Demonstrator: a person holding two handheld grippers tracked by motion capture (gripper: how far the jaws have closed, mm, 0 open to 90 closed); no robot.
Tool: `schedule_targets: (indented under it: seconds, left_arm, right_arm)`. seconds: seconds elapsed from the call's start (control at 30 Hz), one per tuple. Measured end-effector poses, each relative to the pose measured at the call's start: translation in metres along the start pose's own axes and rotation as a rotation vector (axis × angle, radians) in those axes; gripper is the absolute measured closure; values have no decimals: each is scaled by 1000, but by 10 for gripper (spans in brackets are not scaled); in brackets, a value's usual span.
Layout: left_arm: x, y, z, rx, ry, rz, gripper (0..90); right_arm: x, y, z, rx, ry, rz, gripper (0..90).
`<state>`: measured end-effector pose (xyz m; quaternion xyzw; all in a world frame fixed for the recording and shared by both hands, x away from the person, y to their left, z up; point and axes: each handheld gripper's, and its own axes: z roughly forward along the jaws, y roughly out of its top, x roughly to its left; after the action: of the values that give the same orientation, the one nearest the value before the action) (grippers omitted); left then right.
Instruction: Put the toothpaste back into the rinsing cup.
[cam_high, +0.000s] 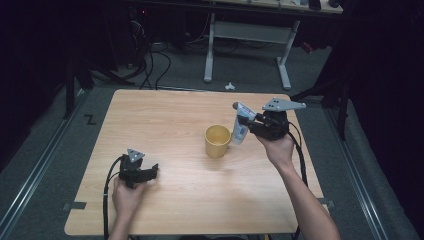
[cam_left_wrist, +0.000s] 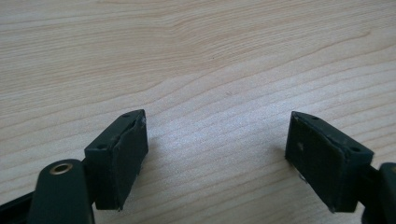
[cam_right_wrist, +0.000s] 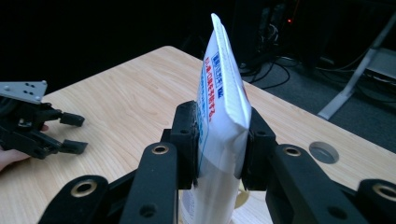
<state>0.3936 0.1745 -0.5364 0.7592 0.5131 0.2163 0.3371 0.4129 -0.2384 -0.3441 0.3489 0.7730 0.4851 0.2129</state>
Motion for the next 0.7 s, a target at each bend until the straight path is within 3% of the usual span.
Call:
schedule_targets:
  seconds: [0.7]
  left_arm:
    - [0,0,0,-2,1,0,214]
  right_arm:
    - [10,14,23,-2,36,-15,715]
